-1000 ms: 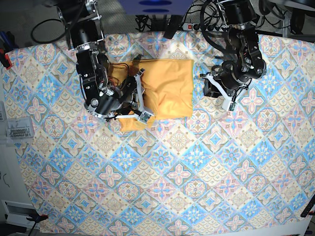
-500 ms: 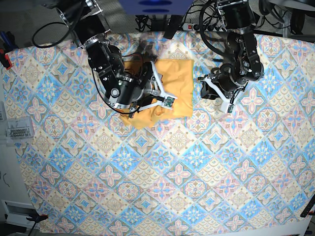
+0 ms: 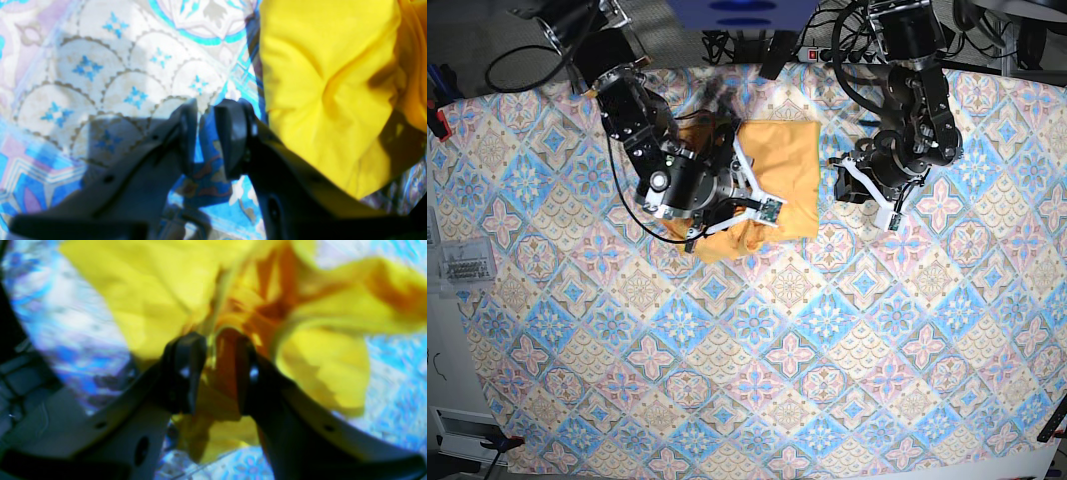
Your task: Fold the T-shirt properly
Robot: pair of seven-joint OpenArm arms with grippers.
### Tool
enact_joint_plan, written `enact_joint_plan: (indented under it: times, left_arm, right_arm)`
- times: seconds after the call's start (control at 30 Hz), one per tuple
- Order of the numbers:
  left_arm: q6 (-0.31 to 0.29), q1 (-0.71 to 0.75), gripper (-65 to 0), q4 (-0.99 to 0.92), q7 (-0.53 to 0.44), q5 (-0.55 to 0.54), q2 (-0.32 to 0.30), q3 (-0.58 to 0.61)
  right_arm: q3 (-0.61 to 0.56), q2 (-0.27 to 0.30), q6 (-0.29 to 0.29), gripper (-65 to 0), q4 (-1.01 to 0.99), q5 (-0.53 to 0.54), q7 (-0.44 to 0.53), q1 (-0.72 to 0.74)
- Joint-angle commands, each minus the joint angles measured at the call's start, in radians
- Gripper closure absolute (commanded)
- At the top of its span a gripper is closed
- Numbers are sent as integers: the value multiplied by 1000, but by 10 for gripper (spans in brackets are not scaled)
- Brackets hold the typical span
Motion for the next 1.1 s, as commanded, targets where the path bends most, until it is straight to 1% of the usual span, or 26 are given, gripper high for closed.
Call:
enact_joint_plan:
  times: [0.0,0.1,0.2,0.3,0.47,0.53,0.63,0.77,0.87,0.97,1.07]
  left_arm:
    - [-3,-8,-136,10,-5,-5,-4,0]
    - [-3,-8,-136,10,-5,-5,-4,0]
    - [-3,-8,-136,10,-5,-5,-4,2]
    - [-3,-8,-136,10,-5,-5,-4,2]
    - [-3,-8,-136,9,-5,-5,-1,3]
    - [-3,-8,-136,9,-5,-5,-1,3]
    - [-3,-8,-136,9,-5,-5,-1,3]
    - [-3,-6,-136,9,-5,-5,-3,3]
    - [-3,-6,-136,9,-5,-5,-4,3]
    - [-3,-6,-136,9,-5,-5,-4,3]
    - [-3,-8,-136,9,-5,-5,-4,3]
  right_arm:
    - [33,12,2,-184,21,-24,3,14]
    - [151,20,2,-182,20,-44,3,16]
    - [266,61,2,-182,20,-21,3,14]
    - [343,78,2,-182,20,28,3,13]
    - [360,78,2,-181,3,35,3,16]
    - [381,80,2,-181,-32,35,65,13]
    - [411,80,2,-180,-114,35,130,2]
    - [414,80,2,-179,-226,35,243,-15]
    - [407,80,2,-139,-290,35,312,-24]
    - [404,78,2,-104,-330,35,331,-26]
    - [403,75,2,-100,-301,37,297,-55]
